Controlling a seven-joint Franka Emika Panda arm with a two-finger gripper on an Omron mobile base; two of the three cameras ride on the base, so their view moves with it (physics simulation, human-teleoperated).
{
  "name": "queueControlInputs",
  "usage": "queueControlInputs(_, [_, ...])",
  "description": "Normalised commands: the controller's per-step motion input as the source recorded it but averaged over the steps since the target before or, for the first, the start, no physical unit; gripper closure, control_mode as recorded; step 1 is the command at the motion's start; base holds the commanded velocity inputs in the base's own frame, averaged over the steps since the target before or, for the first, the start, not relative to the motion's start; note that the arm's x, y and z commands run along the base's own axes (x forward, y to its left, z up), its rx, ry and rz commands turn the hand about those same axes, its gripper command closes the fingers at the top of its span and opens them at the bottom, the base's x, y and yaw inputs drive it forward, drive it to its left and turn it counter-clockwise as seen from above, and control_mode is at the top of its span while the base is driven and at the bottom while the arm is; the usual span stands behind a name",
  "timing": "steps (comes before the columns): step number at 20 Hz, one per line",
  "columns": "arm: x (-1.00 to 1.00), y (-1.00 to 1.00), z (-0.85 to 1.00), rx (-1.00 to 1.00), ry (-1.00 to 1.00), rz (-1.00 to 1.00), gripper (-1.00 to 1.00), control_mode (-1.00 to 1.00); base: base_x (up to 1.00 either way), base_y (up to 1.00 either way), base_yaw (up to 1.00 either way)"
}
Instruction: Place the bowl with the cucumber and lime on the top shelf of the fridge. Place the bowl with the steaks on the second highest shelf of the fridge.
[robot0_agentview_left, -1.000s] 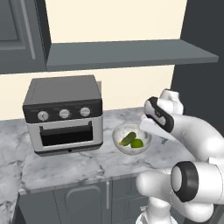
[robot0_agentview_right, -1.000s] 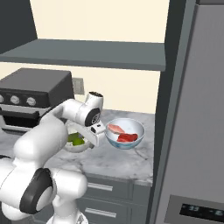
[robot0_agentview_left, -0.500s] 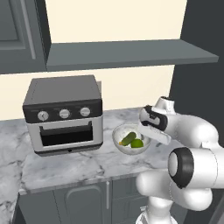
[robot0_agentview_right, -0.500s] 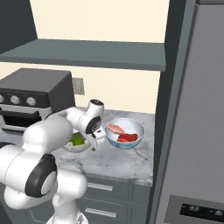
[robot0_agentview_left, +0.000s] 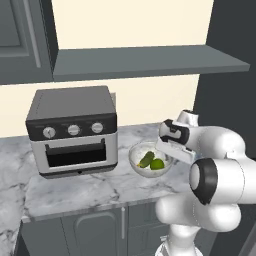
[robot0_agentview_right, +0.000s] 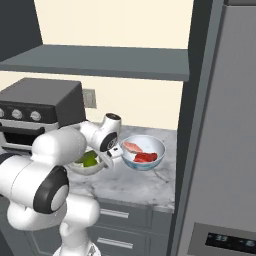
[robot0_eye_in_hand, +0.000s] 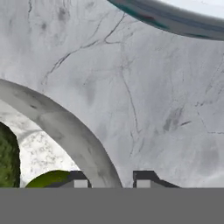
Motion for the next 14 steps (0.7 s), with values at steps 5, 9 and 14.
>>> queueControlInputs(5, [-0.18, 0.0, 0.18, 0.0, -0.06, 0.0, 1.0, -1.0, 0.0, 0.0, 0.0])
queueControlInputs(9, [-0.7, 0.0, 0.91, 0.01, -0.31, 0.0, 1.0, -1.0, 0.0, 0.0, 0.0])
queueControlInputs(14, [-0.85, 0.0, 1.0, 0.0, -0.23, 0.0, 1.0, -1.0, 0.0, 0.0, 0.0])
